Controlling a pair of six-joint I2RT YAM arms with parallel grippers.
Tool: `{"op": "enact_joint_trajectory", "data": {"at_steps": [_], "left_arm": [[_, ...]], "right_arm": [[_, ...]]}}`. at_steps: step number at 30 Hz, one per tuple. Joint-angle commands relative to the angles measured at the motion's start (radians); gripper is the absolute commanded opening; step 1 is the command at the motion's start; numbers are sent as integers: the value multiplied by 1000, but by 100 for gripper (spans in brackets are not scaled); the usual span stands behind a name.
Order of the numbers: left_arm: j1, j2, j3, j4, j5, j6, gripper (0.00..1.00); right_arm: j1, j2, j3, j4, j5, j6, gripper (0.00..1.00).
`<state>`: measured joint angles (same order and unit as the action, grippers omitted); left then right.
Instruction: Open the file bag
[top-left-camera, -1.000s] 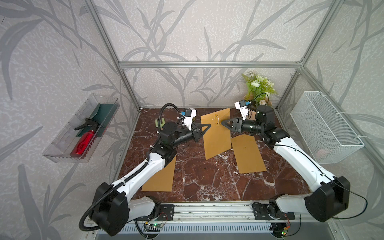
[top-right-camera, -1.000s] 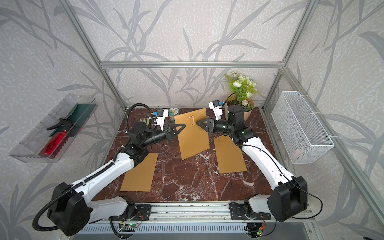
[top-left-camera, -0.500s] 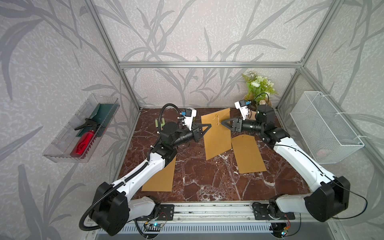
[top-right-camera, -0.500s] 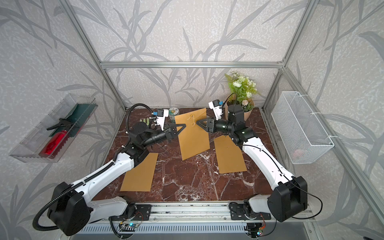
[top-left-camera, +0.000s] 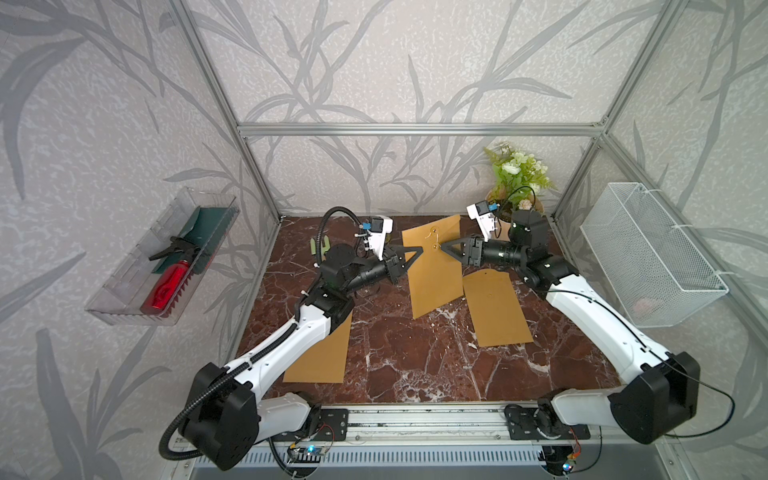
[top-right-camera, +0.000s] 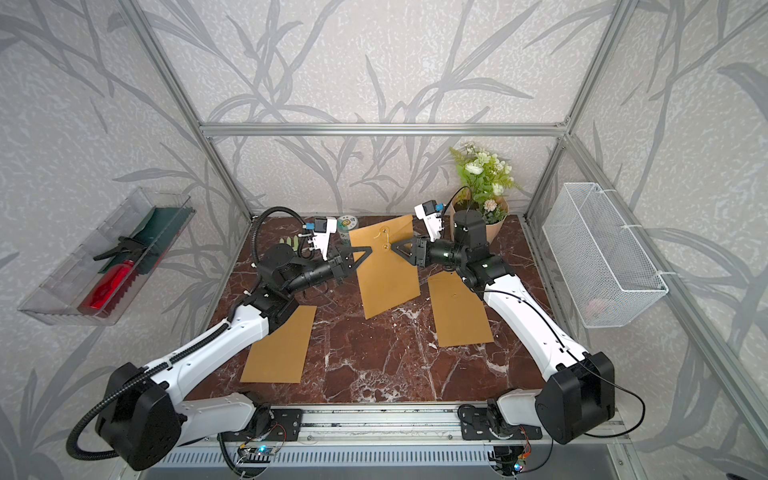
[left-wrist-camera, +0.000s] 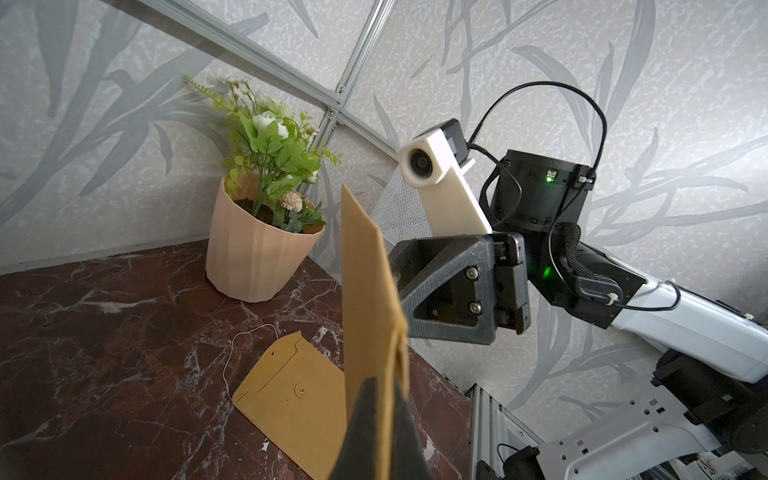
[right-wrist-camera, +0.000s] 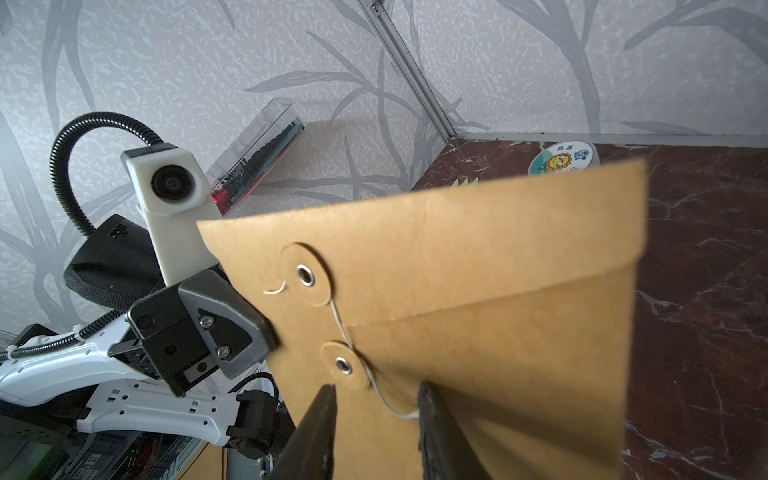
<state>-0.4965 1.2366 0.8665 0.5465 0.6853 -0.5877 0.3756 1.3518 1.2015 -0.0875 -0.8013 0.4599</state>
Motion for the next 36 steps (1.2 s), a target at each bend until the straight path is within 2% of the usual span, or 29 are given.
{"op": "enact_joint_trajectory", "data": {"at_steps": [1,12,25,36], "left_arm": [[-15,-8,28,86,45,-15,0],[-16,-9,32,87,44,-18,0],[-15,-3,36,103,40,-29,0],[-16,9,35,130,47,-49,0]], "right_arm": [[9,8,10,-18,15,-17,34],[11,15,15,-20,13,-13,23],[11,7,4,-43,25,-38,28],[20,21,21,-67,28,-55,16]]}}
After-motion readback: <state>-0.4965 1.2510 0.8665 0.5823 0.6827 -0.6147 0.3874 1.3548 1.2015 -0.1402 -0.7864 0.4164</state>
